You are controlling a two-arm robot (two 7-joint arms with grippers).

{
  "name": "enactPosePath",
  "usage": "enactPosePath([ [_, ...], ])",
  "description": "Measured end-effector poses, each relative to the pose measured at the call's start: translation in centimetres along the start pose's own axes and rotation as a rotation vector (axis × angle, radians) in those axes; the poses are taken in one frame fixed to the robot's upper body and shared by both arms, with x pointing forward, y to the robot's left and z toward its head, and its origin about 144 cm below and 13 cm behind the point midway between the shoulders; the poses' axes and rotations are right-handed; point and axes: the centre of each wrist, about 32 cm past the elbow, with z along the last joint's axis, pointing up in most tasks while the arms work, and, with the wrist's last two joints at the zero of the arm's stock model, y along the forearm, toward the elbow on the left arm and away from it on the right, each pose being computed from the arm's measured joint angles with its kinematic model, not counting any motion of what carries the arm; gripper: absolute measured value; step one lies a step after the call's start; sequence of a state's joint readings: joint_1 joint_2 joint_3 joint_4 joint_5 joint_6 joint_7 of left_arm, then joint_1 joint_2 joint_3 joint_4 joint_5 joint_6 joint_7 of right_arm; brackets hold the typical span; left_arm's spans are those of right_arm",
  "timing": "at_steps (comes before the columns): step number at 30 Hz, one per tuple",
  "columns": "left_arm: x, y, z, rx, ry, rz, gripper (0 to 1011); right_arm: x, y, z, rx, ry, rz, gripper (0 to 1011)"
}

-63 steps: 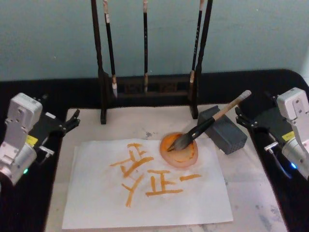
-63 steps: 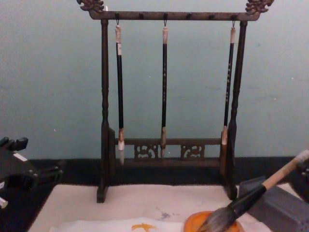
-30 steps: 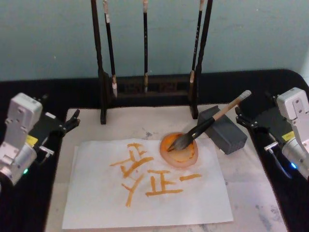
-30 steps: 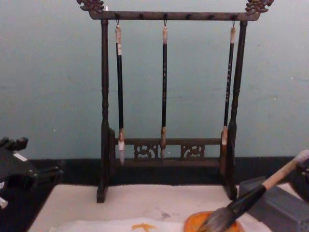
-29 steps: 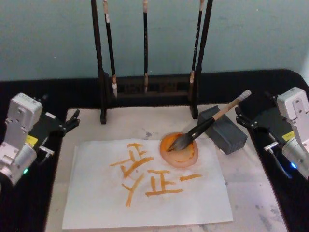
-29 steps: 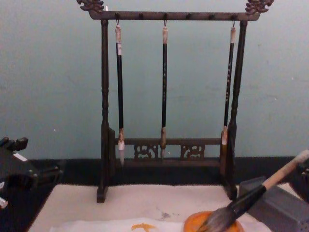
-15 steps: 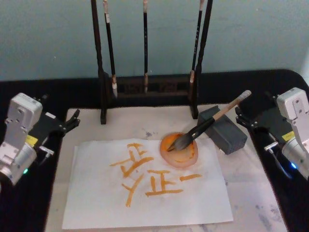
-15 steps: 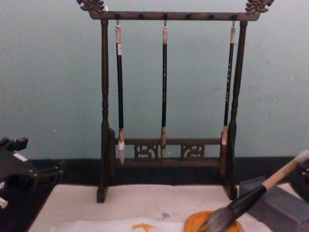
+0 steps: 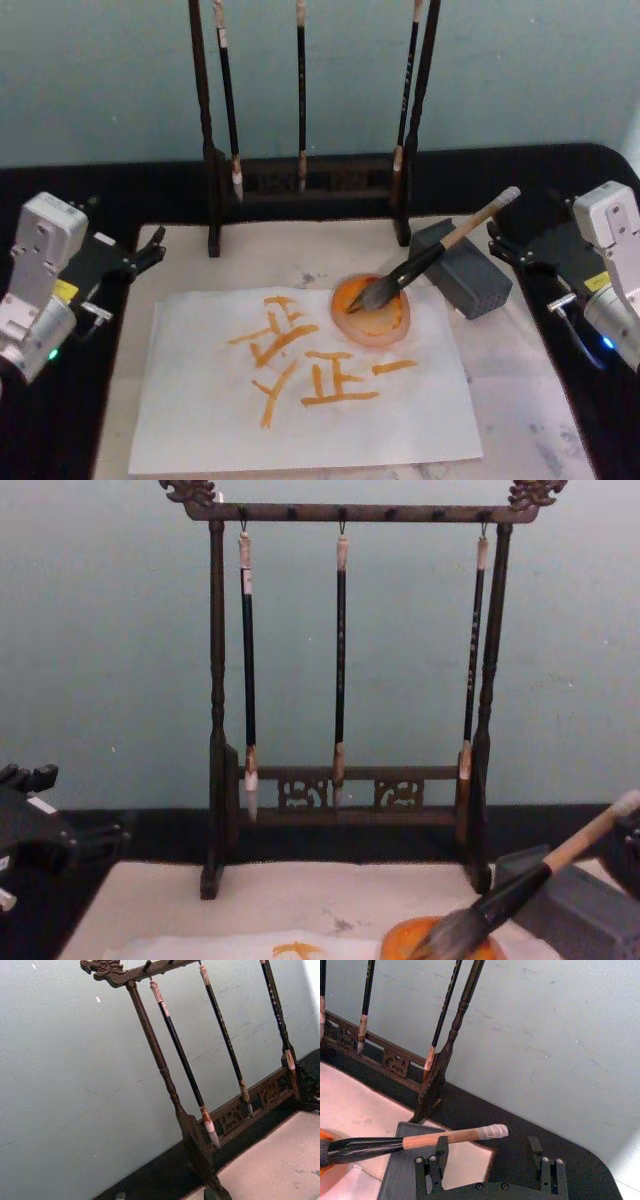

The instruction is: Pick up the brush from the inkstone, write on the paper, then place the brush back to its original position.

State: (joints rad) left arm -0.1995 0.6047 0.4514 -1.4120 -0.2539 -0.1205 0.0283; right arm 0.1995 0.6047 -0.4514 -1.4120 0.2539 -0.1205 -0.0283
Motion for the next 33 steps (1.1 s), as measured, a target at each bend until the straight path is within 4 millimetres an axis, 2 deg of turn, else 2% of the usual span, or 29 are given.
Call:
enactPosePath([
  [23,0.0,0.0,0.0,0.0,0.0,0.0,1010,0.05,0.08,0.07,0.003,0.006,-0.001,1000],
  [27,0.0,0.0,0.0,0.0,0.0,0.0,1010,0.25,0.07,0.29,-0.001,0.042,0.004,1000],
  [33,0.0,0.0,0.0,0.0,0.0,0.0,1010,0.92,0.09,0.96,-0.038,0.189,0.038,1000],
])
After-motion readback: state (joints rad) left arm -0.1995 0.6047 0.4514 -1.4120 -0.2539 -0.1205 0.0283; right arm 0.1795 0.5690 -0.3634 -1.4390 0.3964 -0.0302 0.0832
